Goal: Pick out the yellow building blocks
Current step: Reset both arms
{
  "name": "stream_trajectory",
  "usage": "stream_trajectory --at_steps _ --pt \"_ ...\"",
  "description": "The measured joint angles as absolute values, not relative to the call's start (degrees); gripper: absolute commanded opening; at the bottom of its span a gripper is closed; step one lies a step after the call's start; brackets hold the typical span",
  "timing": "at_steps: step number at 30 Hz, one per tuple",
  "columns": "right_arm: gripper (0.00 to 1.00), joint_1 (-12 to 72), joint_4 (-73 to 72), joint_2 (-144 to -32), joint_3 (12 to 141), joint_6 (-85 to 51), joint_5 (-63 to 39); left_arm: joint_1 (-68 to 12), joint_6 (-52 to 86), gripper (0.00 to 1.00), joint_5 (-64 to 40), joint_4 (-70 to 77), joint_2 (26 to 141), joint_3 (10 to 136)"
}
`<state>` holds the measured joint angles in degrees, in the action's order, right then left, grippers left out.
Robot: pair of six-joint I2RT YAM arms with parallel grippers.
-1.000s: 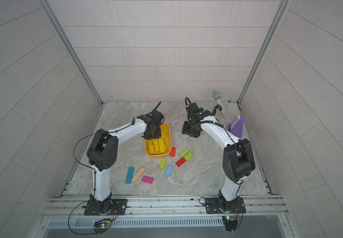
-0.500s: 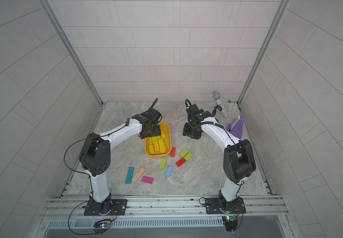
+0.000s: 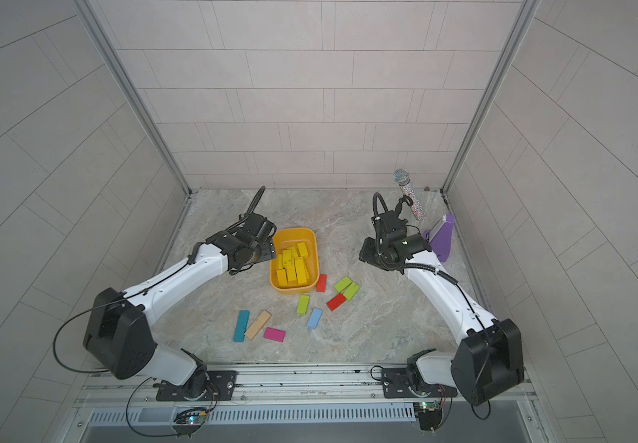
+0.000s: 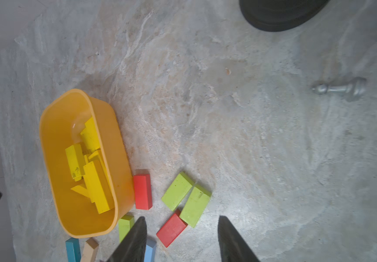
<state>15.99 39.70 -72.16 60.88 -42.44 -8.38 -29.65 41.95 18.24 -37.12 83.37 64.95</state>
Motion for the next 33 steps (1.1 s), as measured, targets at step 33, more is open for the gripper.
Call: stream_trajectory --at_steps 33 --pt "0.9 -3.29 -43.7 -87.59 23.16 -9.87 2.9 -3.22 7.7 1.0 20.93 40.34 88.38 24.18"
